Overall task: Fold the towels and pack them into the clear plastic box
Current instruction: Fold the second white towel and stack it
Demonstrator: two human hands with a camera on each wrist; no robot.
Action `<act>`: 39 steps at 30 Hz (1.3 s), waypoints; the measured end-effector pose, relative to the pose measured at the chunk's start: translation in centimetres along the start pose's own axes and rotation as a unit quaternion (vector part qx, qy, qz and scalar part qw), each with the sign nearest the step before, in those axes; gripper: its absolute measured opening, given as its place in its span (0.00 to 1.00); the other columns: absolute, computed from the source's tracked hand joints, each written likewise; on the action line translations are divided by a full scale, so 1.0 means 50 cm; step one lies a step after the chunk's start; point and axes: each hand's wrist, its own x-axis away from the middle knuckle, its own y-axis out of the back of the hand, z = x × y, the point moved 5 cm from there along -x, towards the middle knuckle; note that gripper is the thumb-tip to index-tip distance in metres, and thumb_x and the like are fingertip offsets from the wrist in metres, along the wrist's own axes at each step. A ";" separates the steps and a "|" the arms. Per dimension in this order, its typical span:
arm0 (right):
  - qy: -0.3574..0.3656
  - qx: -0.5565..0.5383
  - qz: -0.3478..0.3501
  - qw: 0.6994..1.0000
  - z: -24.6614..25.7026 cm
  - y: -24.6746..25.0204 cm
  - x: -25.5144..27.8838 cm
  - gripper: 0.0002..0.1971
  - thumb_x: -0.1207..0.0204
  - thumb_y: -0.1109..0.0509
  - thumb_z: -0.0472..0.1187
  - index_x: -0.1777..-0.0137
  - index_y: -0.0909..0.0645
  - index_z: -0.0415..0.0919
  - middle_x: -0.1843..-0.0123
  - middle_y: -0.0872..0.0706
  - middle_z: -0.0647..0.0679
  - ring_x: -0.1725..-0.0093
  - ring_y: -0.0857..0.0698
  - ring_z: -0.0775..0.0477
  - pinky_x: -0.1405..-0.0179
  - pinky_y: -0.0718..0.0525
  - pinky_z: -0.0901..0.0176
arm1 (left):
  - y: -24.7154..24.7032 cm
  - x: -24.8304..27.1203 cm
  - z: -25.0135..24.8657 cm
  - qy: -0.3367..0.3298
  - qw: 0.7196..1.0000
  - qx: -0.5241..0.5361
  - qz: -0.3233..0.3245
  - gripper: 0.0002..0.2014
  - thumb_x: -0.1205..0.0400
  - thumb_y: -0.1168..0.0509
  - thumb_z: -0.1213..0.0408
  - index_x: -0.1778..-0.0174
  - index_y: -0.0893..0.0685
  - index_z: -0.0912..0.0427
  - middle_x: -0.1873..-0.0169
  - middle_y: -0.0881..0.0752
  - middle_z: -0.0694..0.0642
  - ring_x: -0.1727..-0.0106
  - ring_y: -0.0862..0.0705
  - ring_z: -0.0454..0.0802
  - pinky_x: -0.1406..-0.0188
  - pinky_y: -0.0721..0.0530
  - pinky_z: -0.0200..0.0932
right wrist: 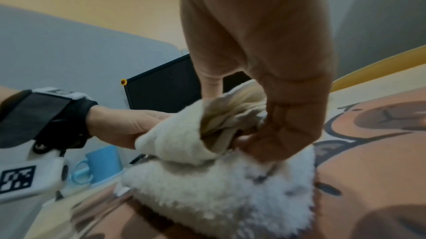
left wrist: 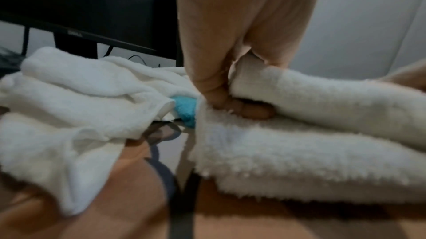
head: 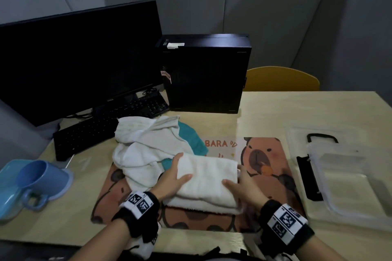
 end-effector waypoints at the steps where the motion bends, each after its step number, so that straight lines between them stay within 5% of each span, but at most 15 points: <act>1: 0.012 0.006 -0.013 1.000 0.009 0.001 0.002 0.33 0.26 0.29 0.40 0.25 0.42 0.41 0.33 0.22 0.43 0.38 0.21 0.45 0.36 0.22 0.51 | 0.004 0.006 -0.015 -0.024 0.999 0.022 -0.018 0.36 0.21 0.34 0.56 0.22 0.48 0.47 0.31 0.28 0.49 0.29 0.26 0.50 0.30 0.29 0.42; 5: 0.020 0.032 -0.015 0.999 0.017 -0.001 0.012 0.36 0.29 0.28 0.40 0.25 0.44 0.44 0.34 0.21 0.42 0.39 0.19 0.42 0.37 0.19 0.44 | 0.012 0.043 -0.028 -0.057 0.994 0.079 -0.056 0.33 0.19 0.35 0.62 0.25 0.48 0.43 0.30 0.31 0.45 0.30 0.28 0.42 0.32 0.33 0.33; 9: -0.013 0.063 0.034 0.997 0.002 -0.020 0.021 0.36 0.29 0.27 0.40 0.26 0.44 0.43 0.33 0.24 0.43 0.38 0.21 0.42 0.48 0.16 0.49 | 0.003 0.059 0.026 -0.022 0.999 -0.031 0.000 0.43 0.23 0.35 0.47 0.20 0.54 0.53 0.26 0.41 0.44 0.23 0.40 0.41 0.32 0.45 0.26; 12: 0.001 0.146 0.028 0.989 0.020 -0.022 0.021 0.43 0.32 0.25 0.42 0.23 0.49 0.42 0.31 0.26 0.39 0.34 0.23 0.40 0.38 0.20 0.48 | 0.010 0.053 0.028 -0.019 0.999 -0.040 -0.021 0.39 0.20 0.35 0.56 0.20 0.53 0.55 0.23 0.40 0.53 0.24 0.39 0.43 0.28 0.42 0.31; 14: 0.051 0.282 -0.042 0.957 0.058 -0.016 0.030 0.48 0.31 0.26 0.51 0.20 0.54 0.43 0.27 0.33 0.37 0.29 0.30 0.37 0.31 0.27 0.47 | 0.020 0.048 0.017 -0.020 0.990 -0.118 -0.069 0.39 0.21 0.39 0.46 0.20 0.51 0.51 0.26 0.40 0.58 0.24 0.38 0.54 0.24 0.38 0.44; 16: 0.116 0.380 -0.098 0.912 0.097 -0.029 0.037 0.45 0.26 0.34 0.60 0.19 0.55 0.44 0.19 0.45 0.36 0.21 0.42 0.34 0.25 0.36 0.40 | 0.014 0.041 0.005 -0.029 0.974 -0.217 -0.056 0.42 0.27 0.50 0.32 0.20 0.51 0.47 0.25 0.44 0.56 0.23 0.43 0.57 0.23 0.39 0.53; 18: 0.153 0.411 -0.055 0.897 0.106 -0.069 0.036 0.41 0.24 0.49 0.66 0.18 0.54 0.44 0.16 0.53 0.38 0.17 0.51 0.32 0.23 0.46 0.32 | -0.012 0.028 0.009 -0.037 0.953 -0.300 0.029 0.45 0.31 0.60 0.24 0.20 0.56 0.44 0.19 0.54 0.53 0.18 0.53 0.55 0.19 0.48 0.56; 20: 0.118 0.462 0.027 0.879 0.070 -0.108 0.014 0.42 0.26 0.63 0.69 0.20 0.41 0.42 0.19 0.40 0.35 0.21 0.38 0.27 0.33 0.36 0.21 | -0.036 0.017 0.024 -0.014 0.936 -0.334 0.109 0.40 0.24 0.57 0.29 0.20 0.60 0.43 0.18 0.63 0.51 0.17 0.62 0.56 0.19 0.56 0.59; 22: 0.079 0.469 0.055 0.878 0.007 -0.129 -0.021 0.41 0.23 0.68 0.67 0.29 0.29 0.41 0.30 0.21 0.36 0.34 0.20 0.29 0.50 0.19 0.23 | -0.044 0.011 0.032 0.004 0.935 -0.326 0.141 0.35 0.18 0.51 0.39 0.20 0.62 0.43 0.19 0.67 0.49 0.18 0.66 0.56 0.21 0.59 0.62; 23: 0.072 0.482 0.064 0.871 -0.009 -0.132 -0.030 0.42 0.24 0.70 0.68 0.29 0.28 0.41 0.31 0.19 0.37 0.35 0.19 0.31 0.50 0.19 0.24 | -0.041 0.009 0.033 0.008 0.934 -0.327 0.145 0.35 0.17 0.51 0.40 0.20 0.62 0.42 0.19 0.67 0.49 0.18 0.66 0.55 0.21 0.60 0.63; 27: 0.100 0.485 0.097 0.864 0.029 -0.111 -0.017 0.60 0.49 0.84 0.77 0.18 0.55 0.48 0.16 0.50 0.41 0.17 0.50 0.36 0.24 0.51 0.27 | 0.000 -0.009 0.025 -0.024 0.953 -0.293 0.080 0.38 0.27 0.60 0.32 0.21 0.44 0.44 0.19 0.48 0.49 0.18 0.51 0.52 0.20 0.52 0.56; 29: 0.097 0.462 0.088 0.877 0.064 -0.095 -0.021 0.52 0.39 0.72 0.78 0.18 0.54 0.49 0.16 0.50 0.42 0.17 0.52 0.37 0.24 0.56 0.28 | 0.056 -0.027 0.024 -0.038 0.969 -0.244 -0.024 0.34 0.25 0.58 0.38 0.25 0.34 0.49 0.23 0.37 0.52 0.21 0.42 0.52 0.23 0.45 0.49; 32: 0.103 0.451 0.071 0.884 0.138 -0.081 -0.038 0.32 0.21 0.48 0.62 0.21 0.45 0.49 0.17 0.47 0.41 0.18 0.51 0.36 0.23 0.55 0.28 | 0.143 -0.070 0.047 -0.042 0.962 -0.243 -0.115 0.22 0.18 0.45 0.56 0.28 0.29 0.56 0.26 0.32 0.57 0.24 0.36 0.53 0.26 0.40 0.46; 36: 0.157 0.467 0.084 0.866 0.234 -0.100 -0.061 0.30 0.20 0.42 0.57 0.21 0.42 0.48 0.18 0.45 0.42 0.19 0.48 0.38 0.21 0.48 0.34 | 0.212 -0.129 0.087 -0.003 0.927 -0.361 -0.100 0.24 0.19 0.42 0.65 0.25 0.34 0.55 0.25 0.33 0.56 0.23 0.37 0.53 0.25 0.39 0.50; 39: 0.162 0.479 0.117 0.855 0.293 -0.127 -0.094 0.31 0.20 0.41 0.56 0.20 0.42 0.47 0.18 0.46 0.40 0.19 0.49 0.36 0.22 0.45 0.35 | 0.257 -0.175 0.093 0.013 0.930 -0.355 -0.098 0.19 0.18 0.43 0.66 0.31 0.24 0.52 0.28 0.27 0.53 0.26 0.31 0.53 0.28 0.36 0.49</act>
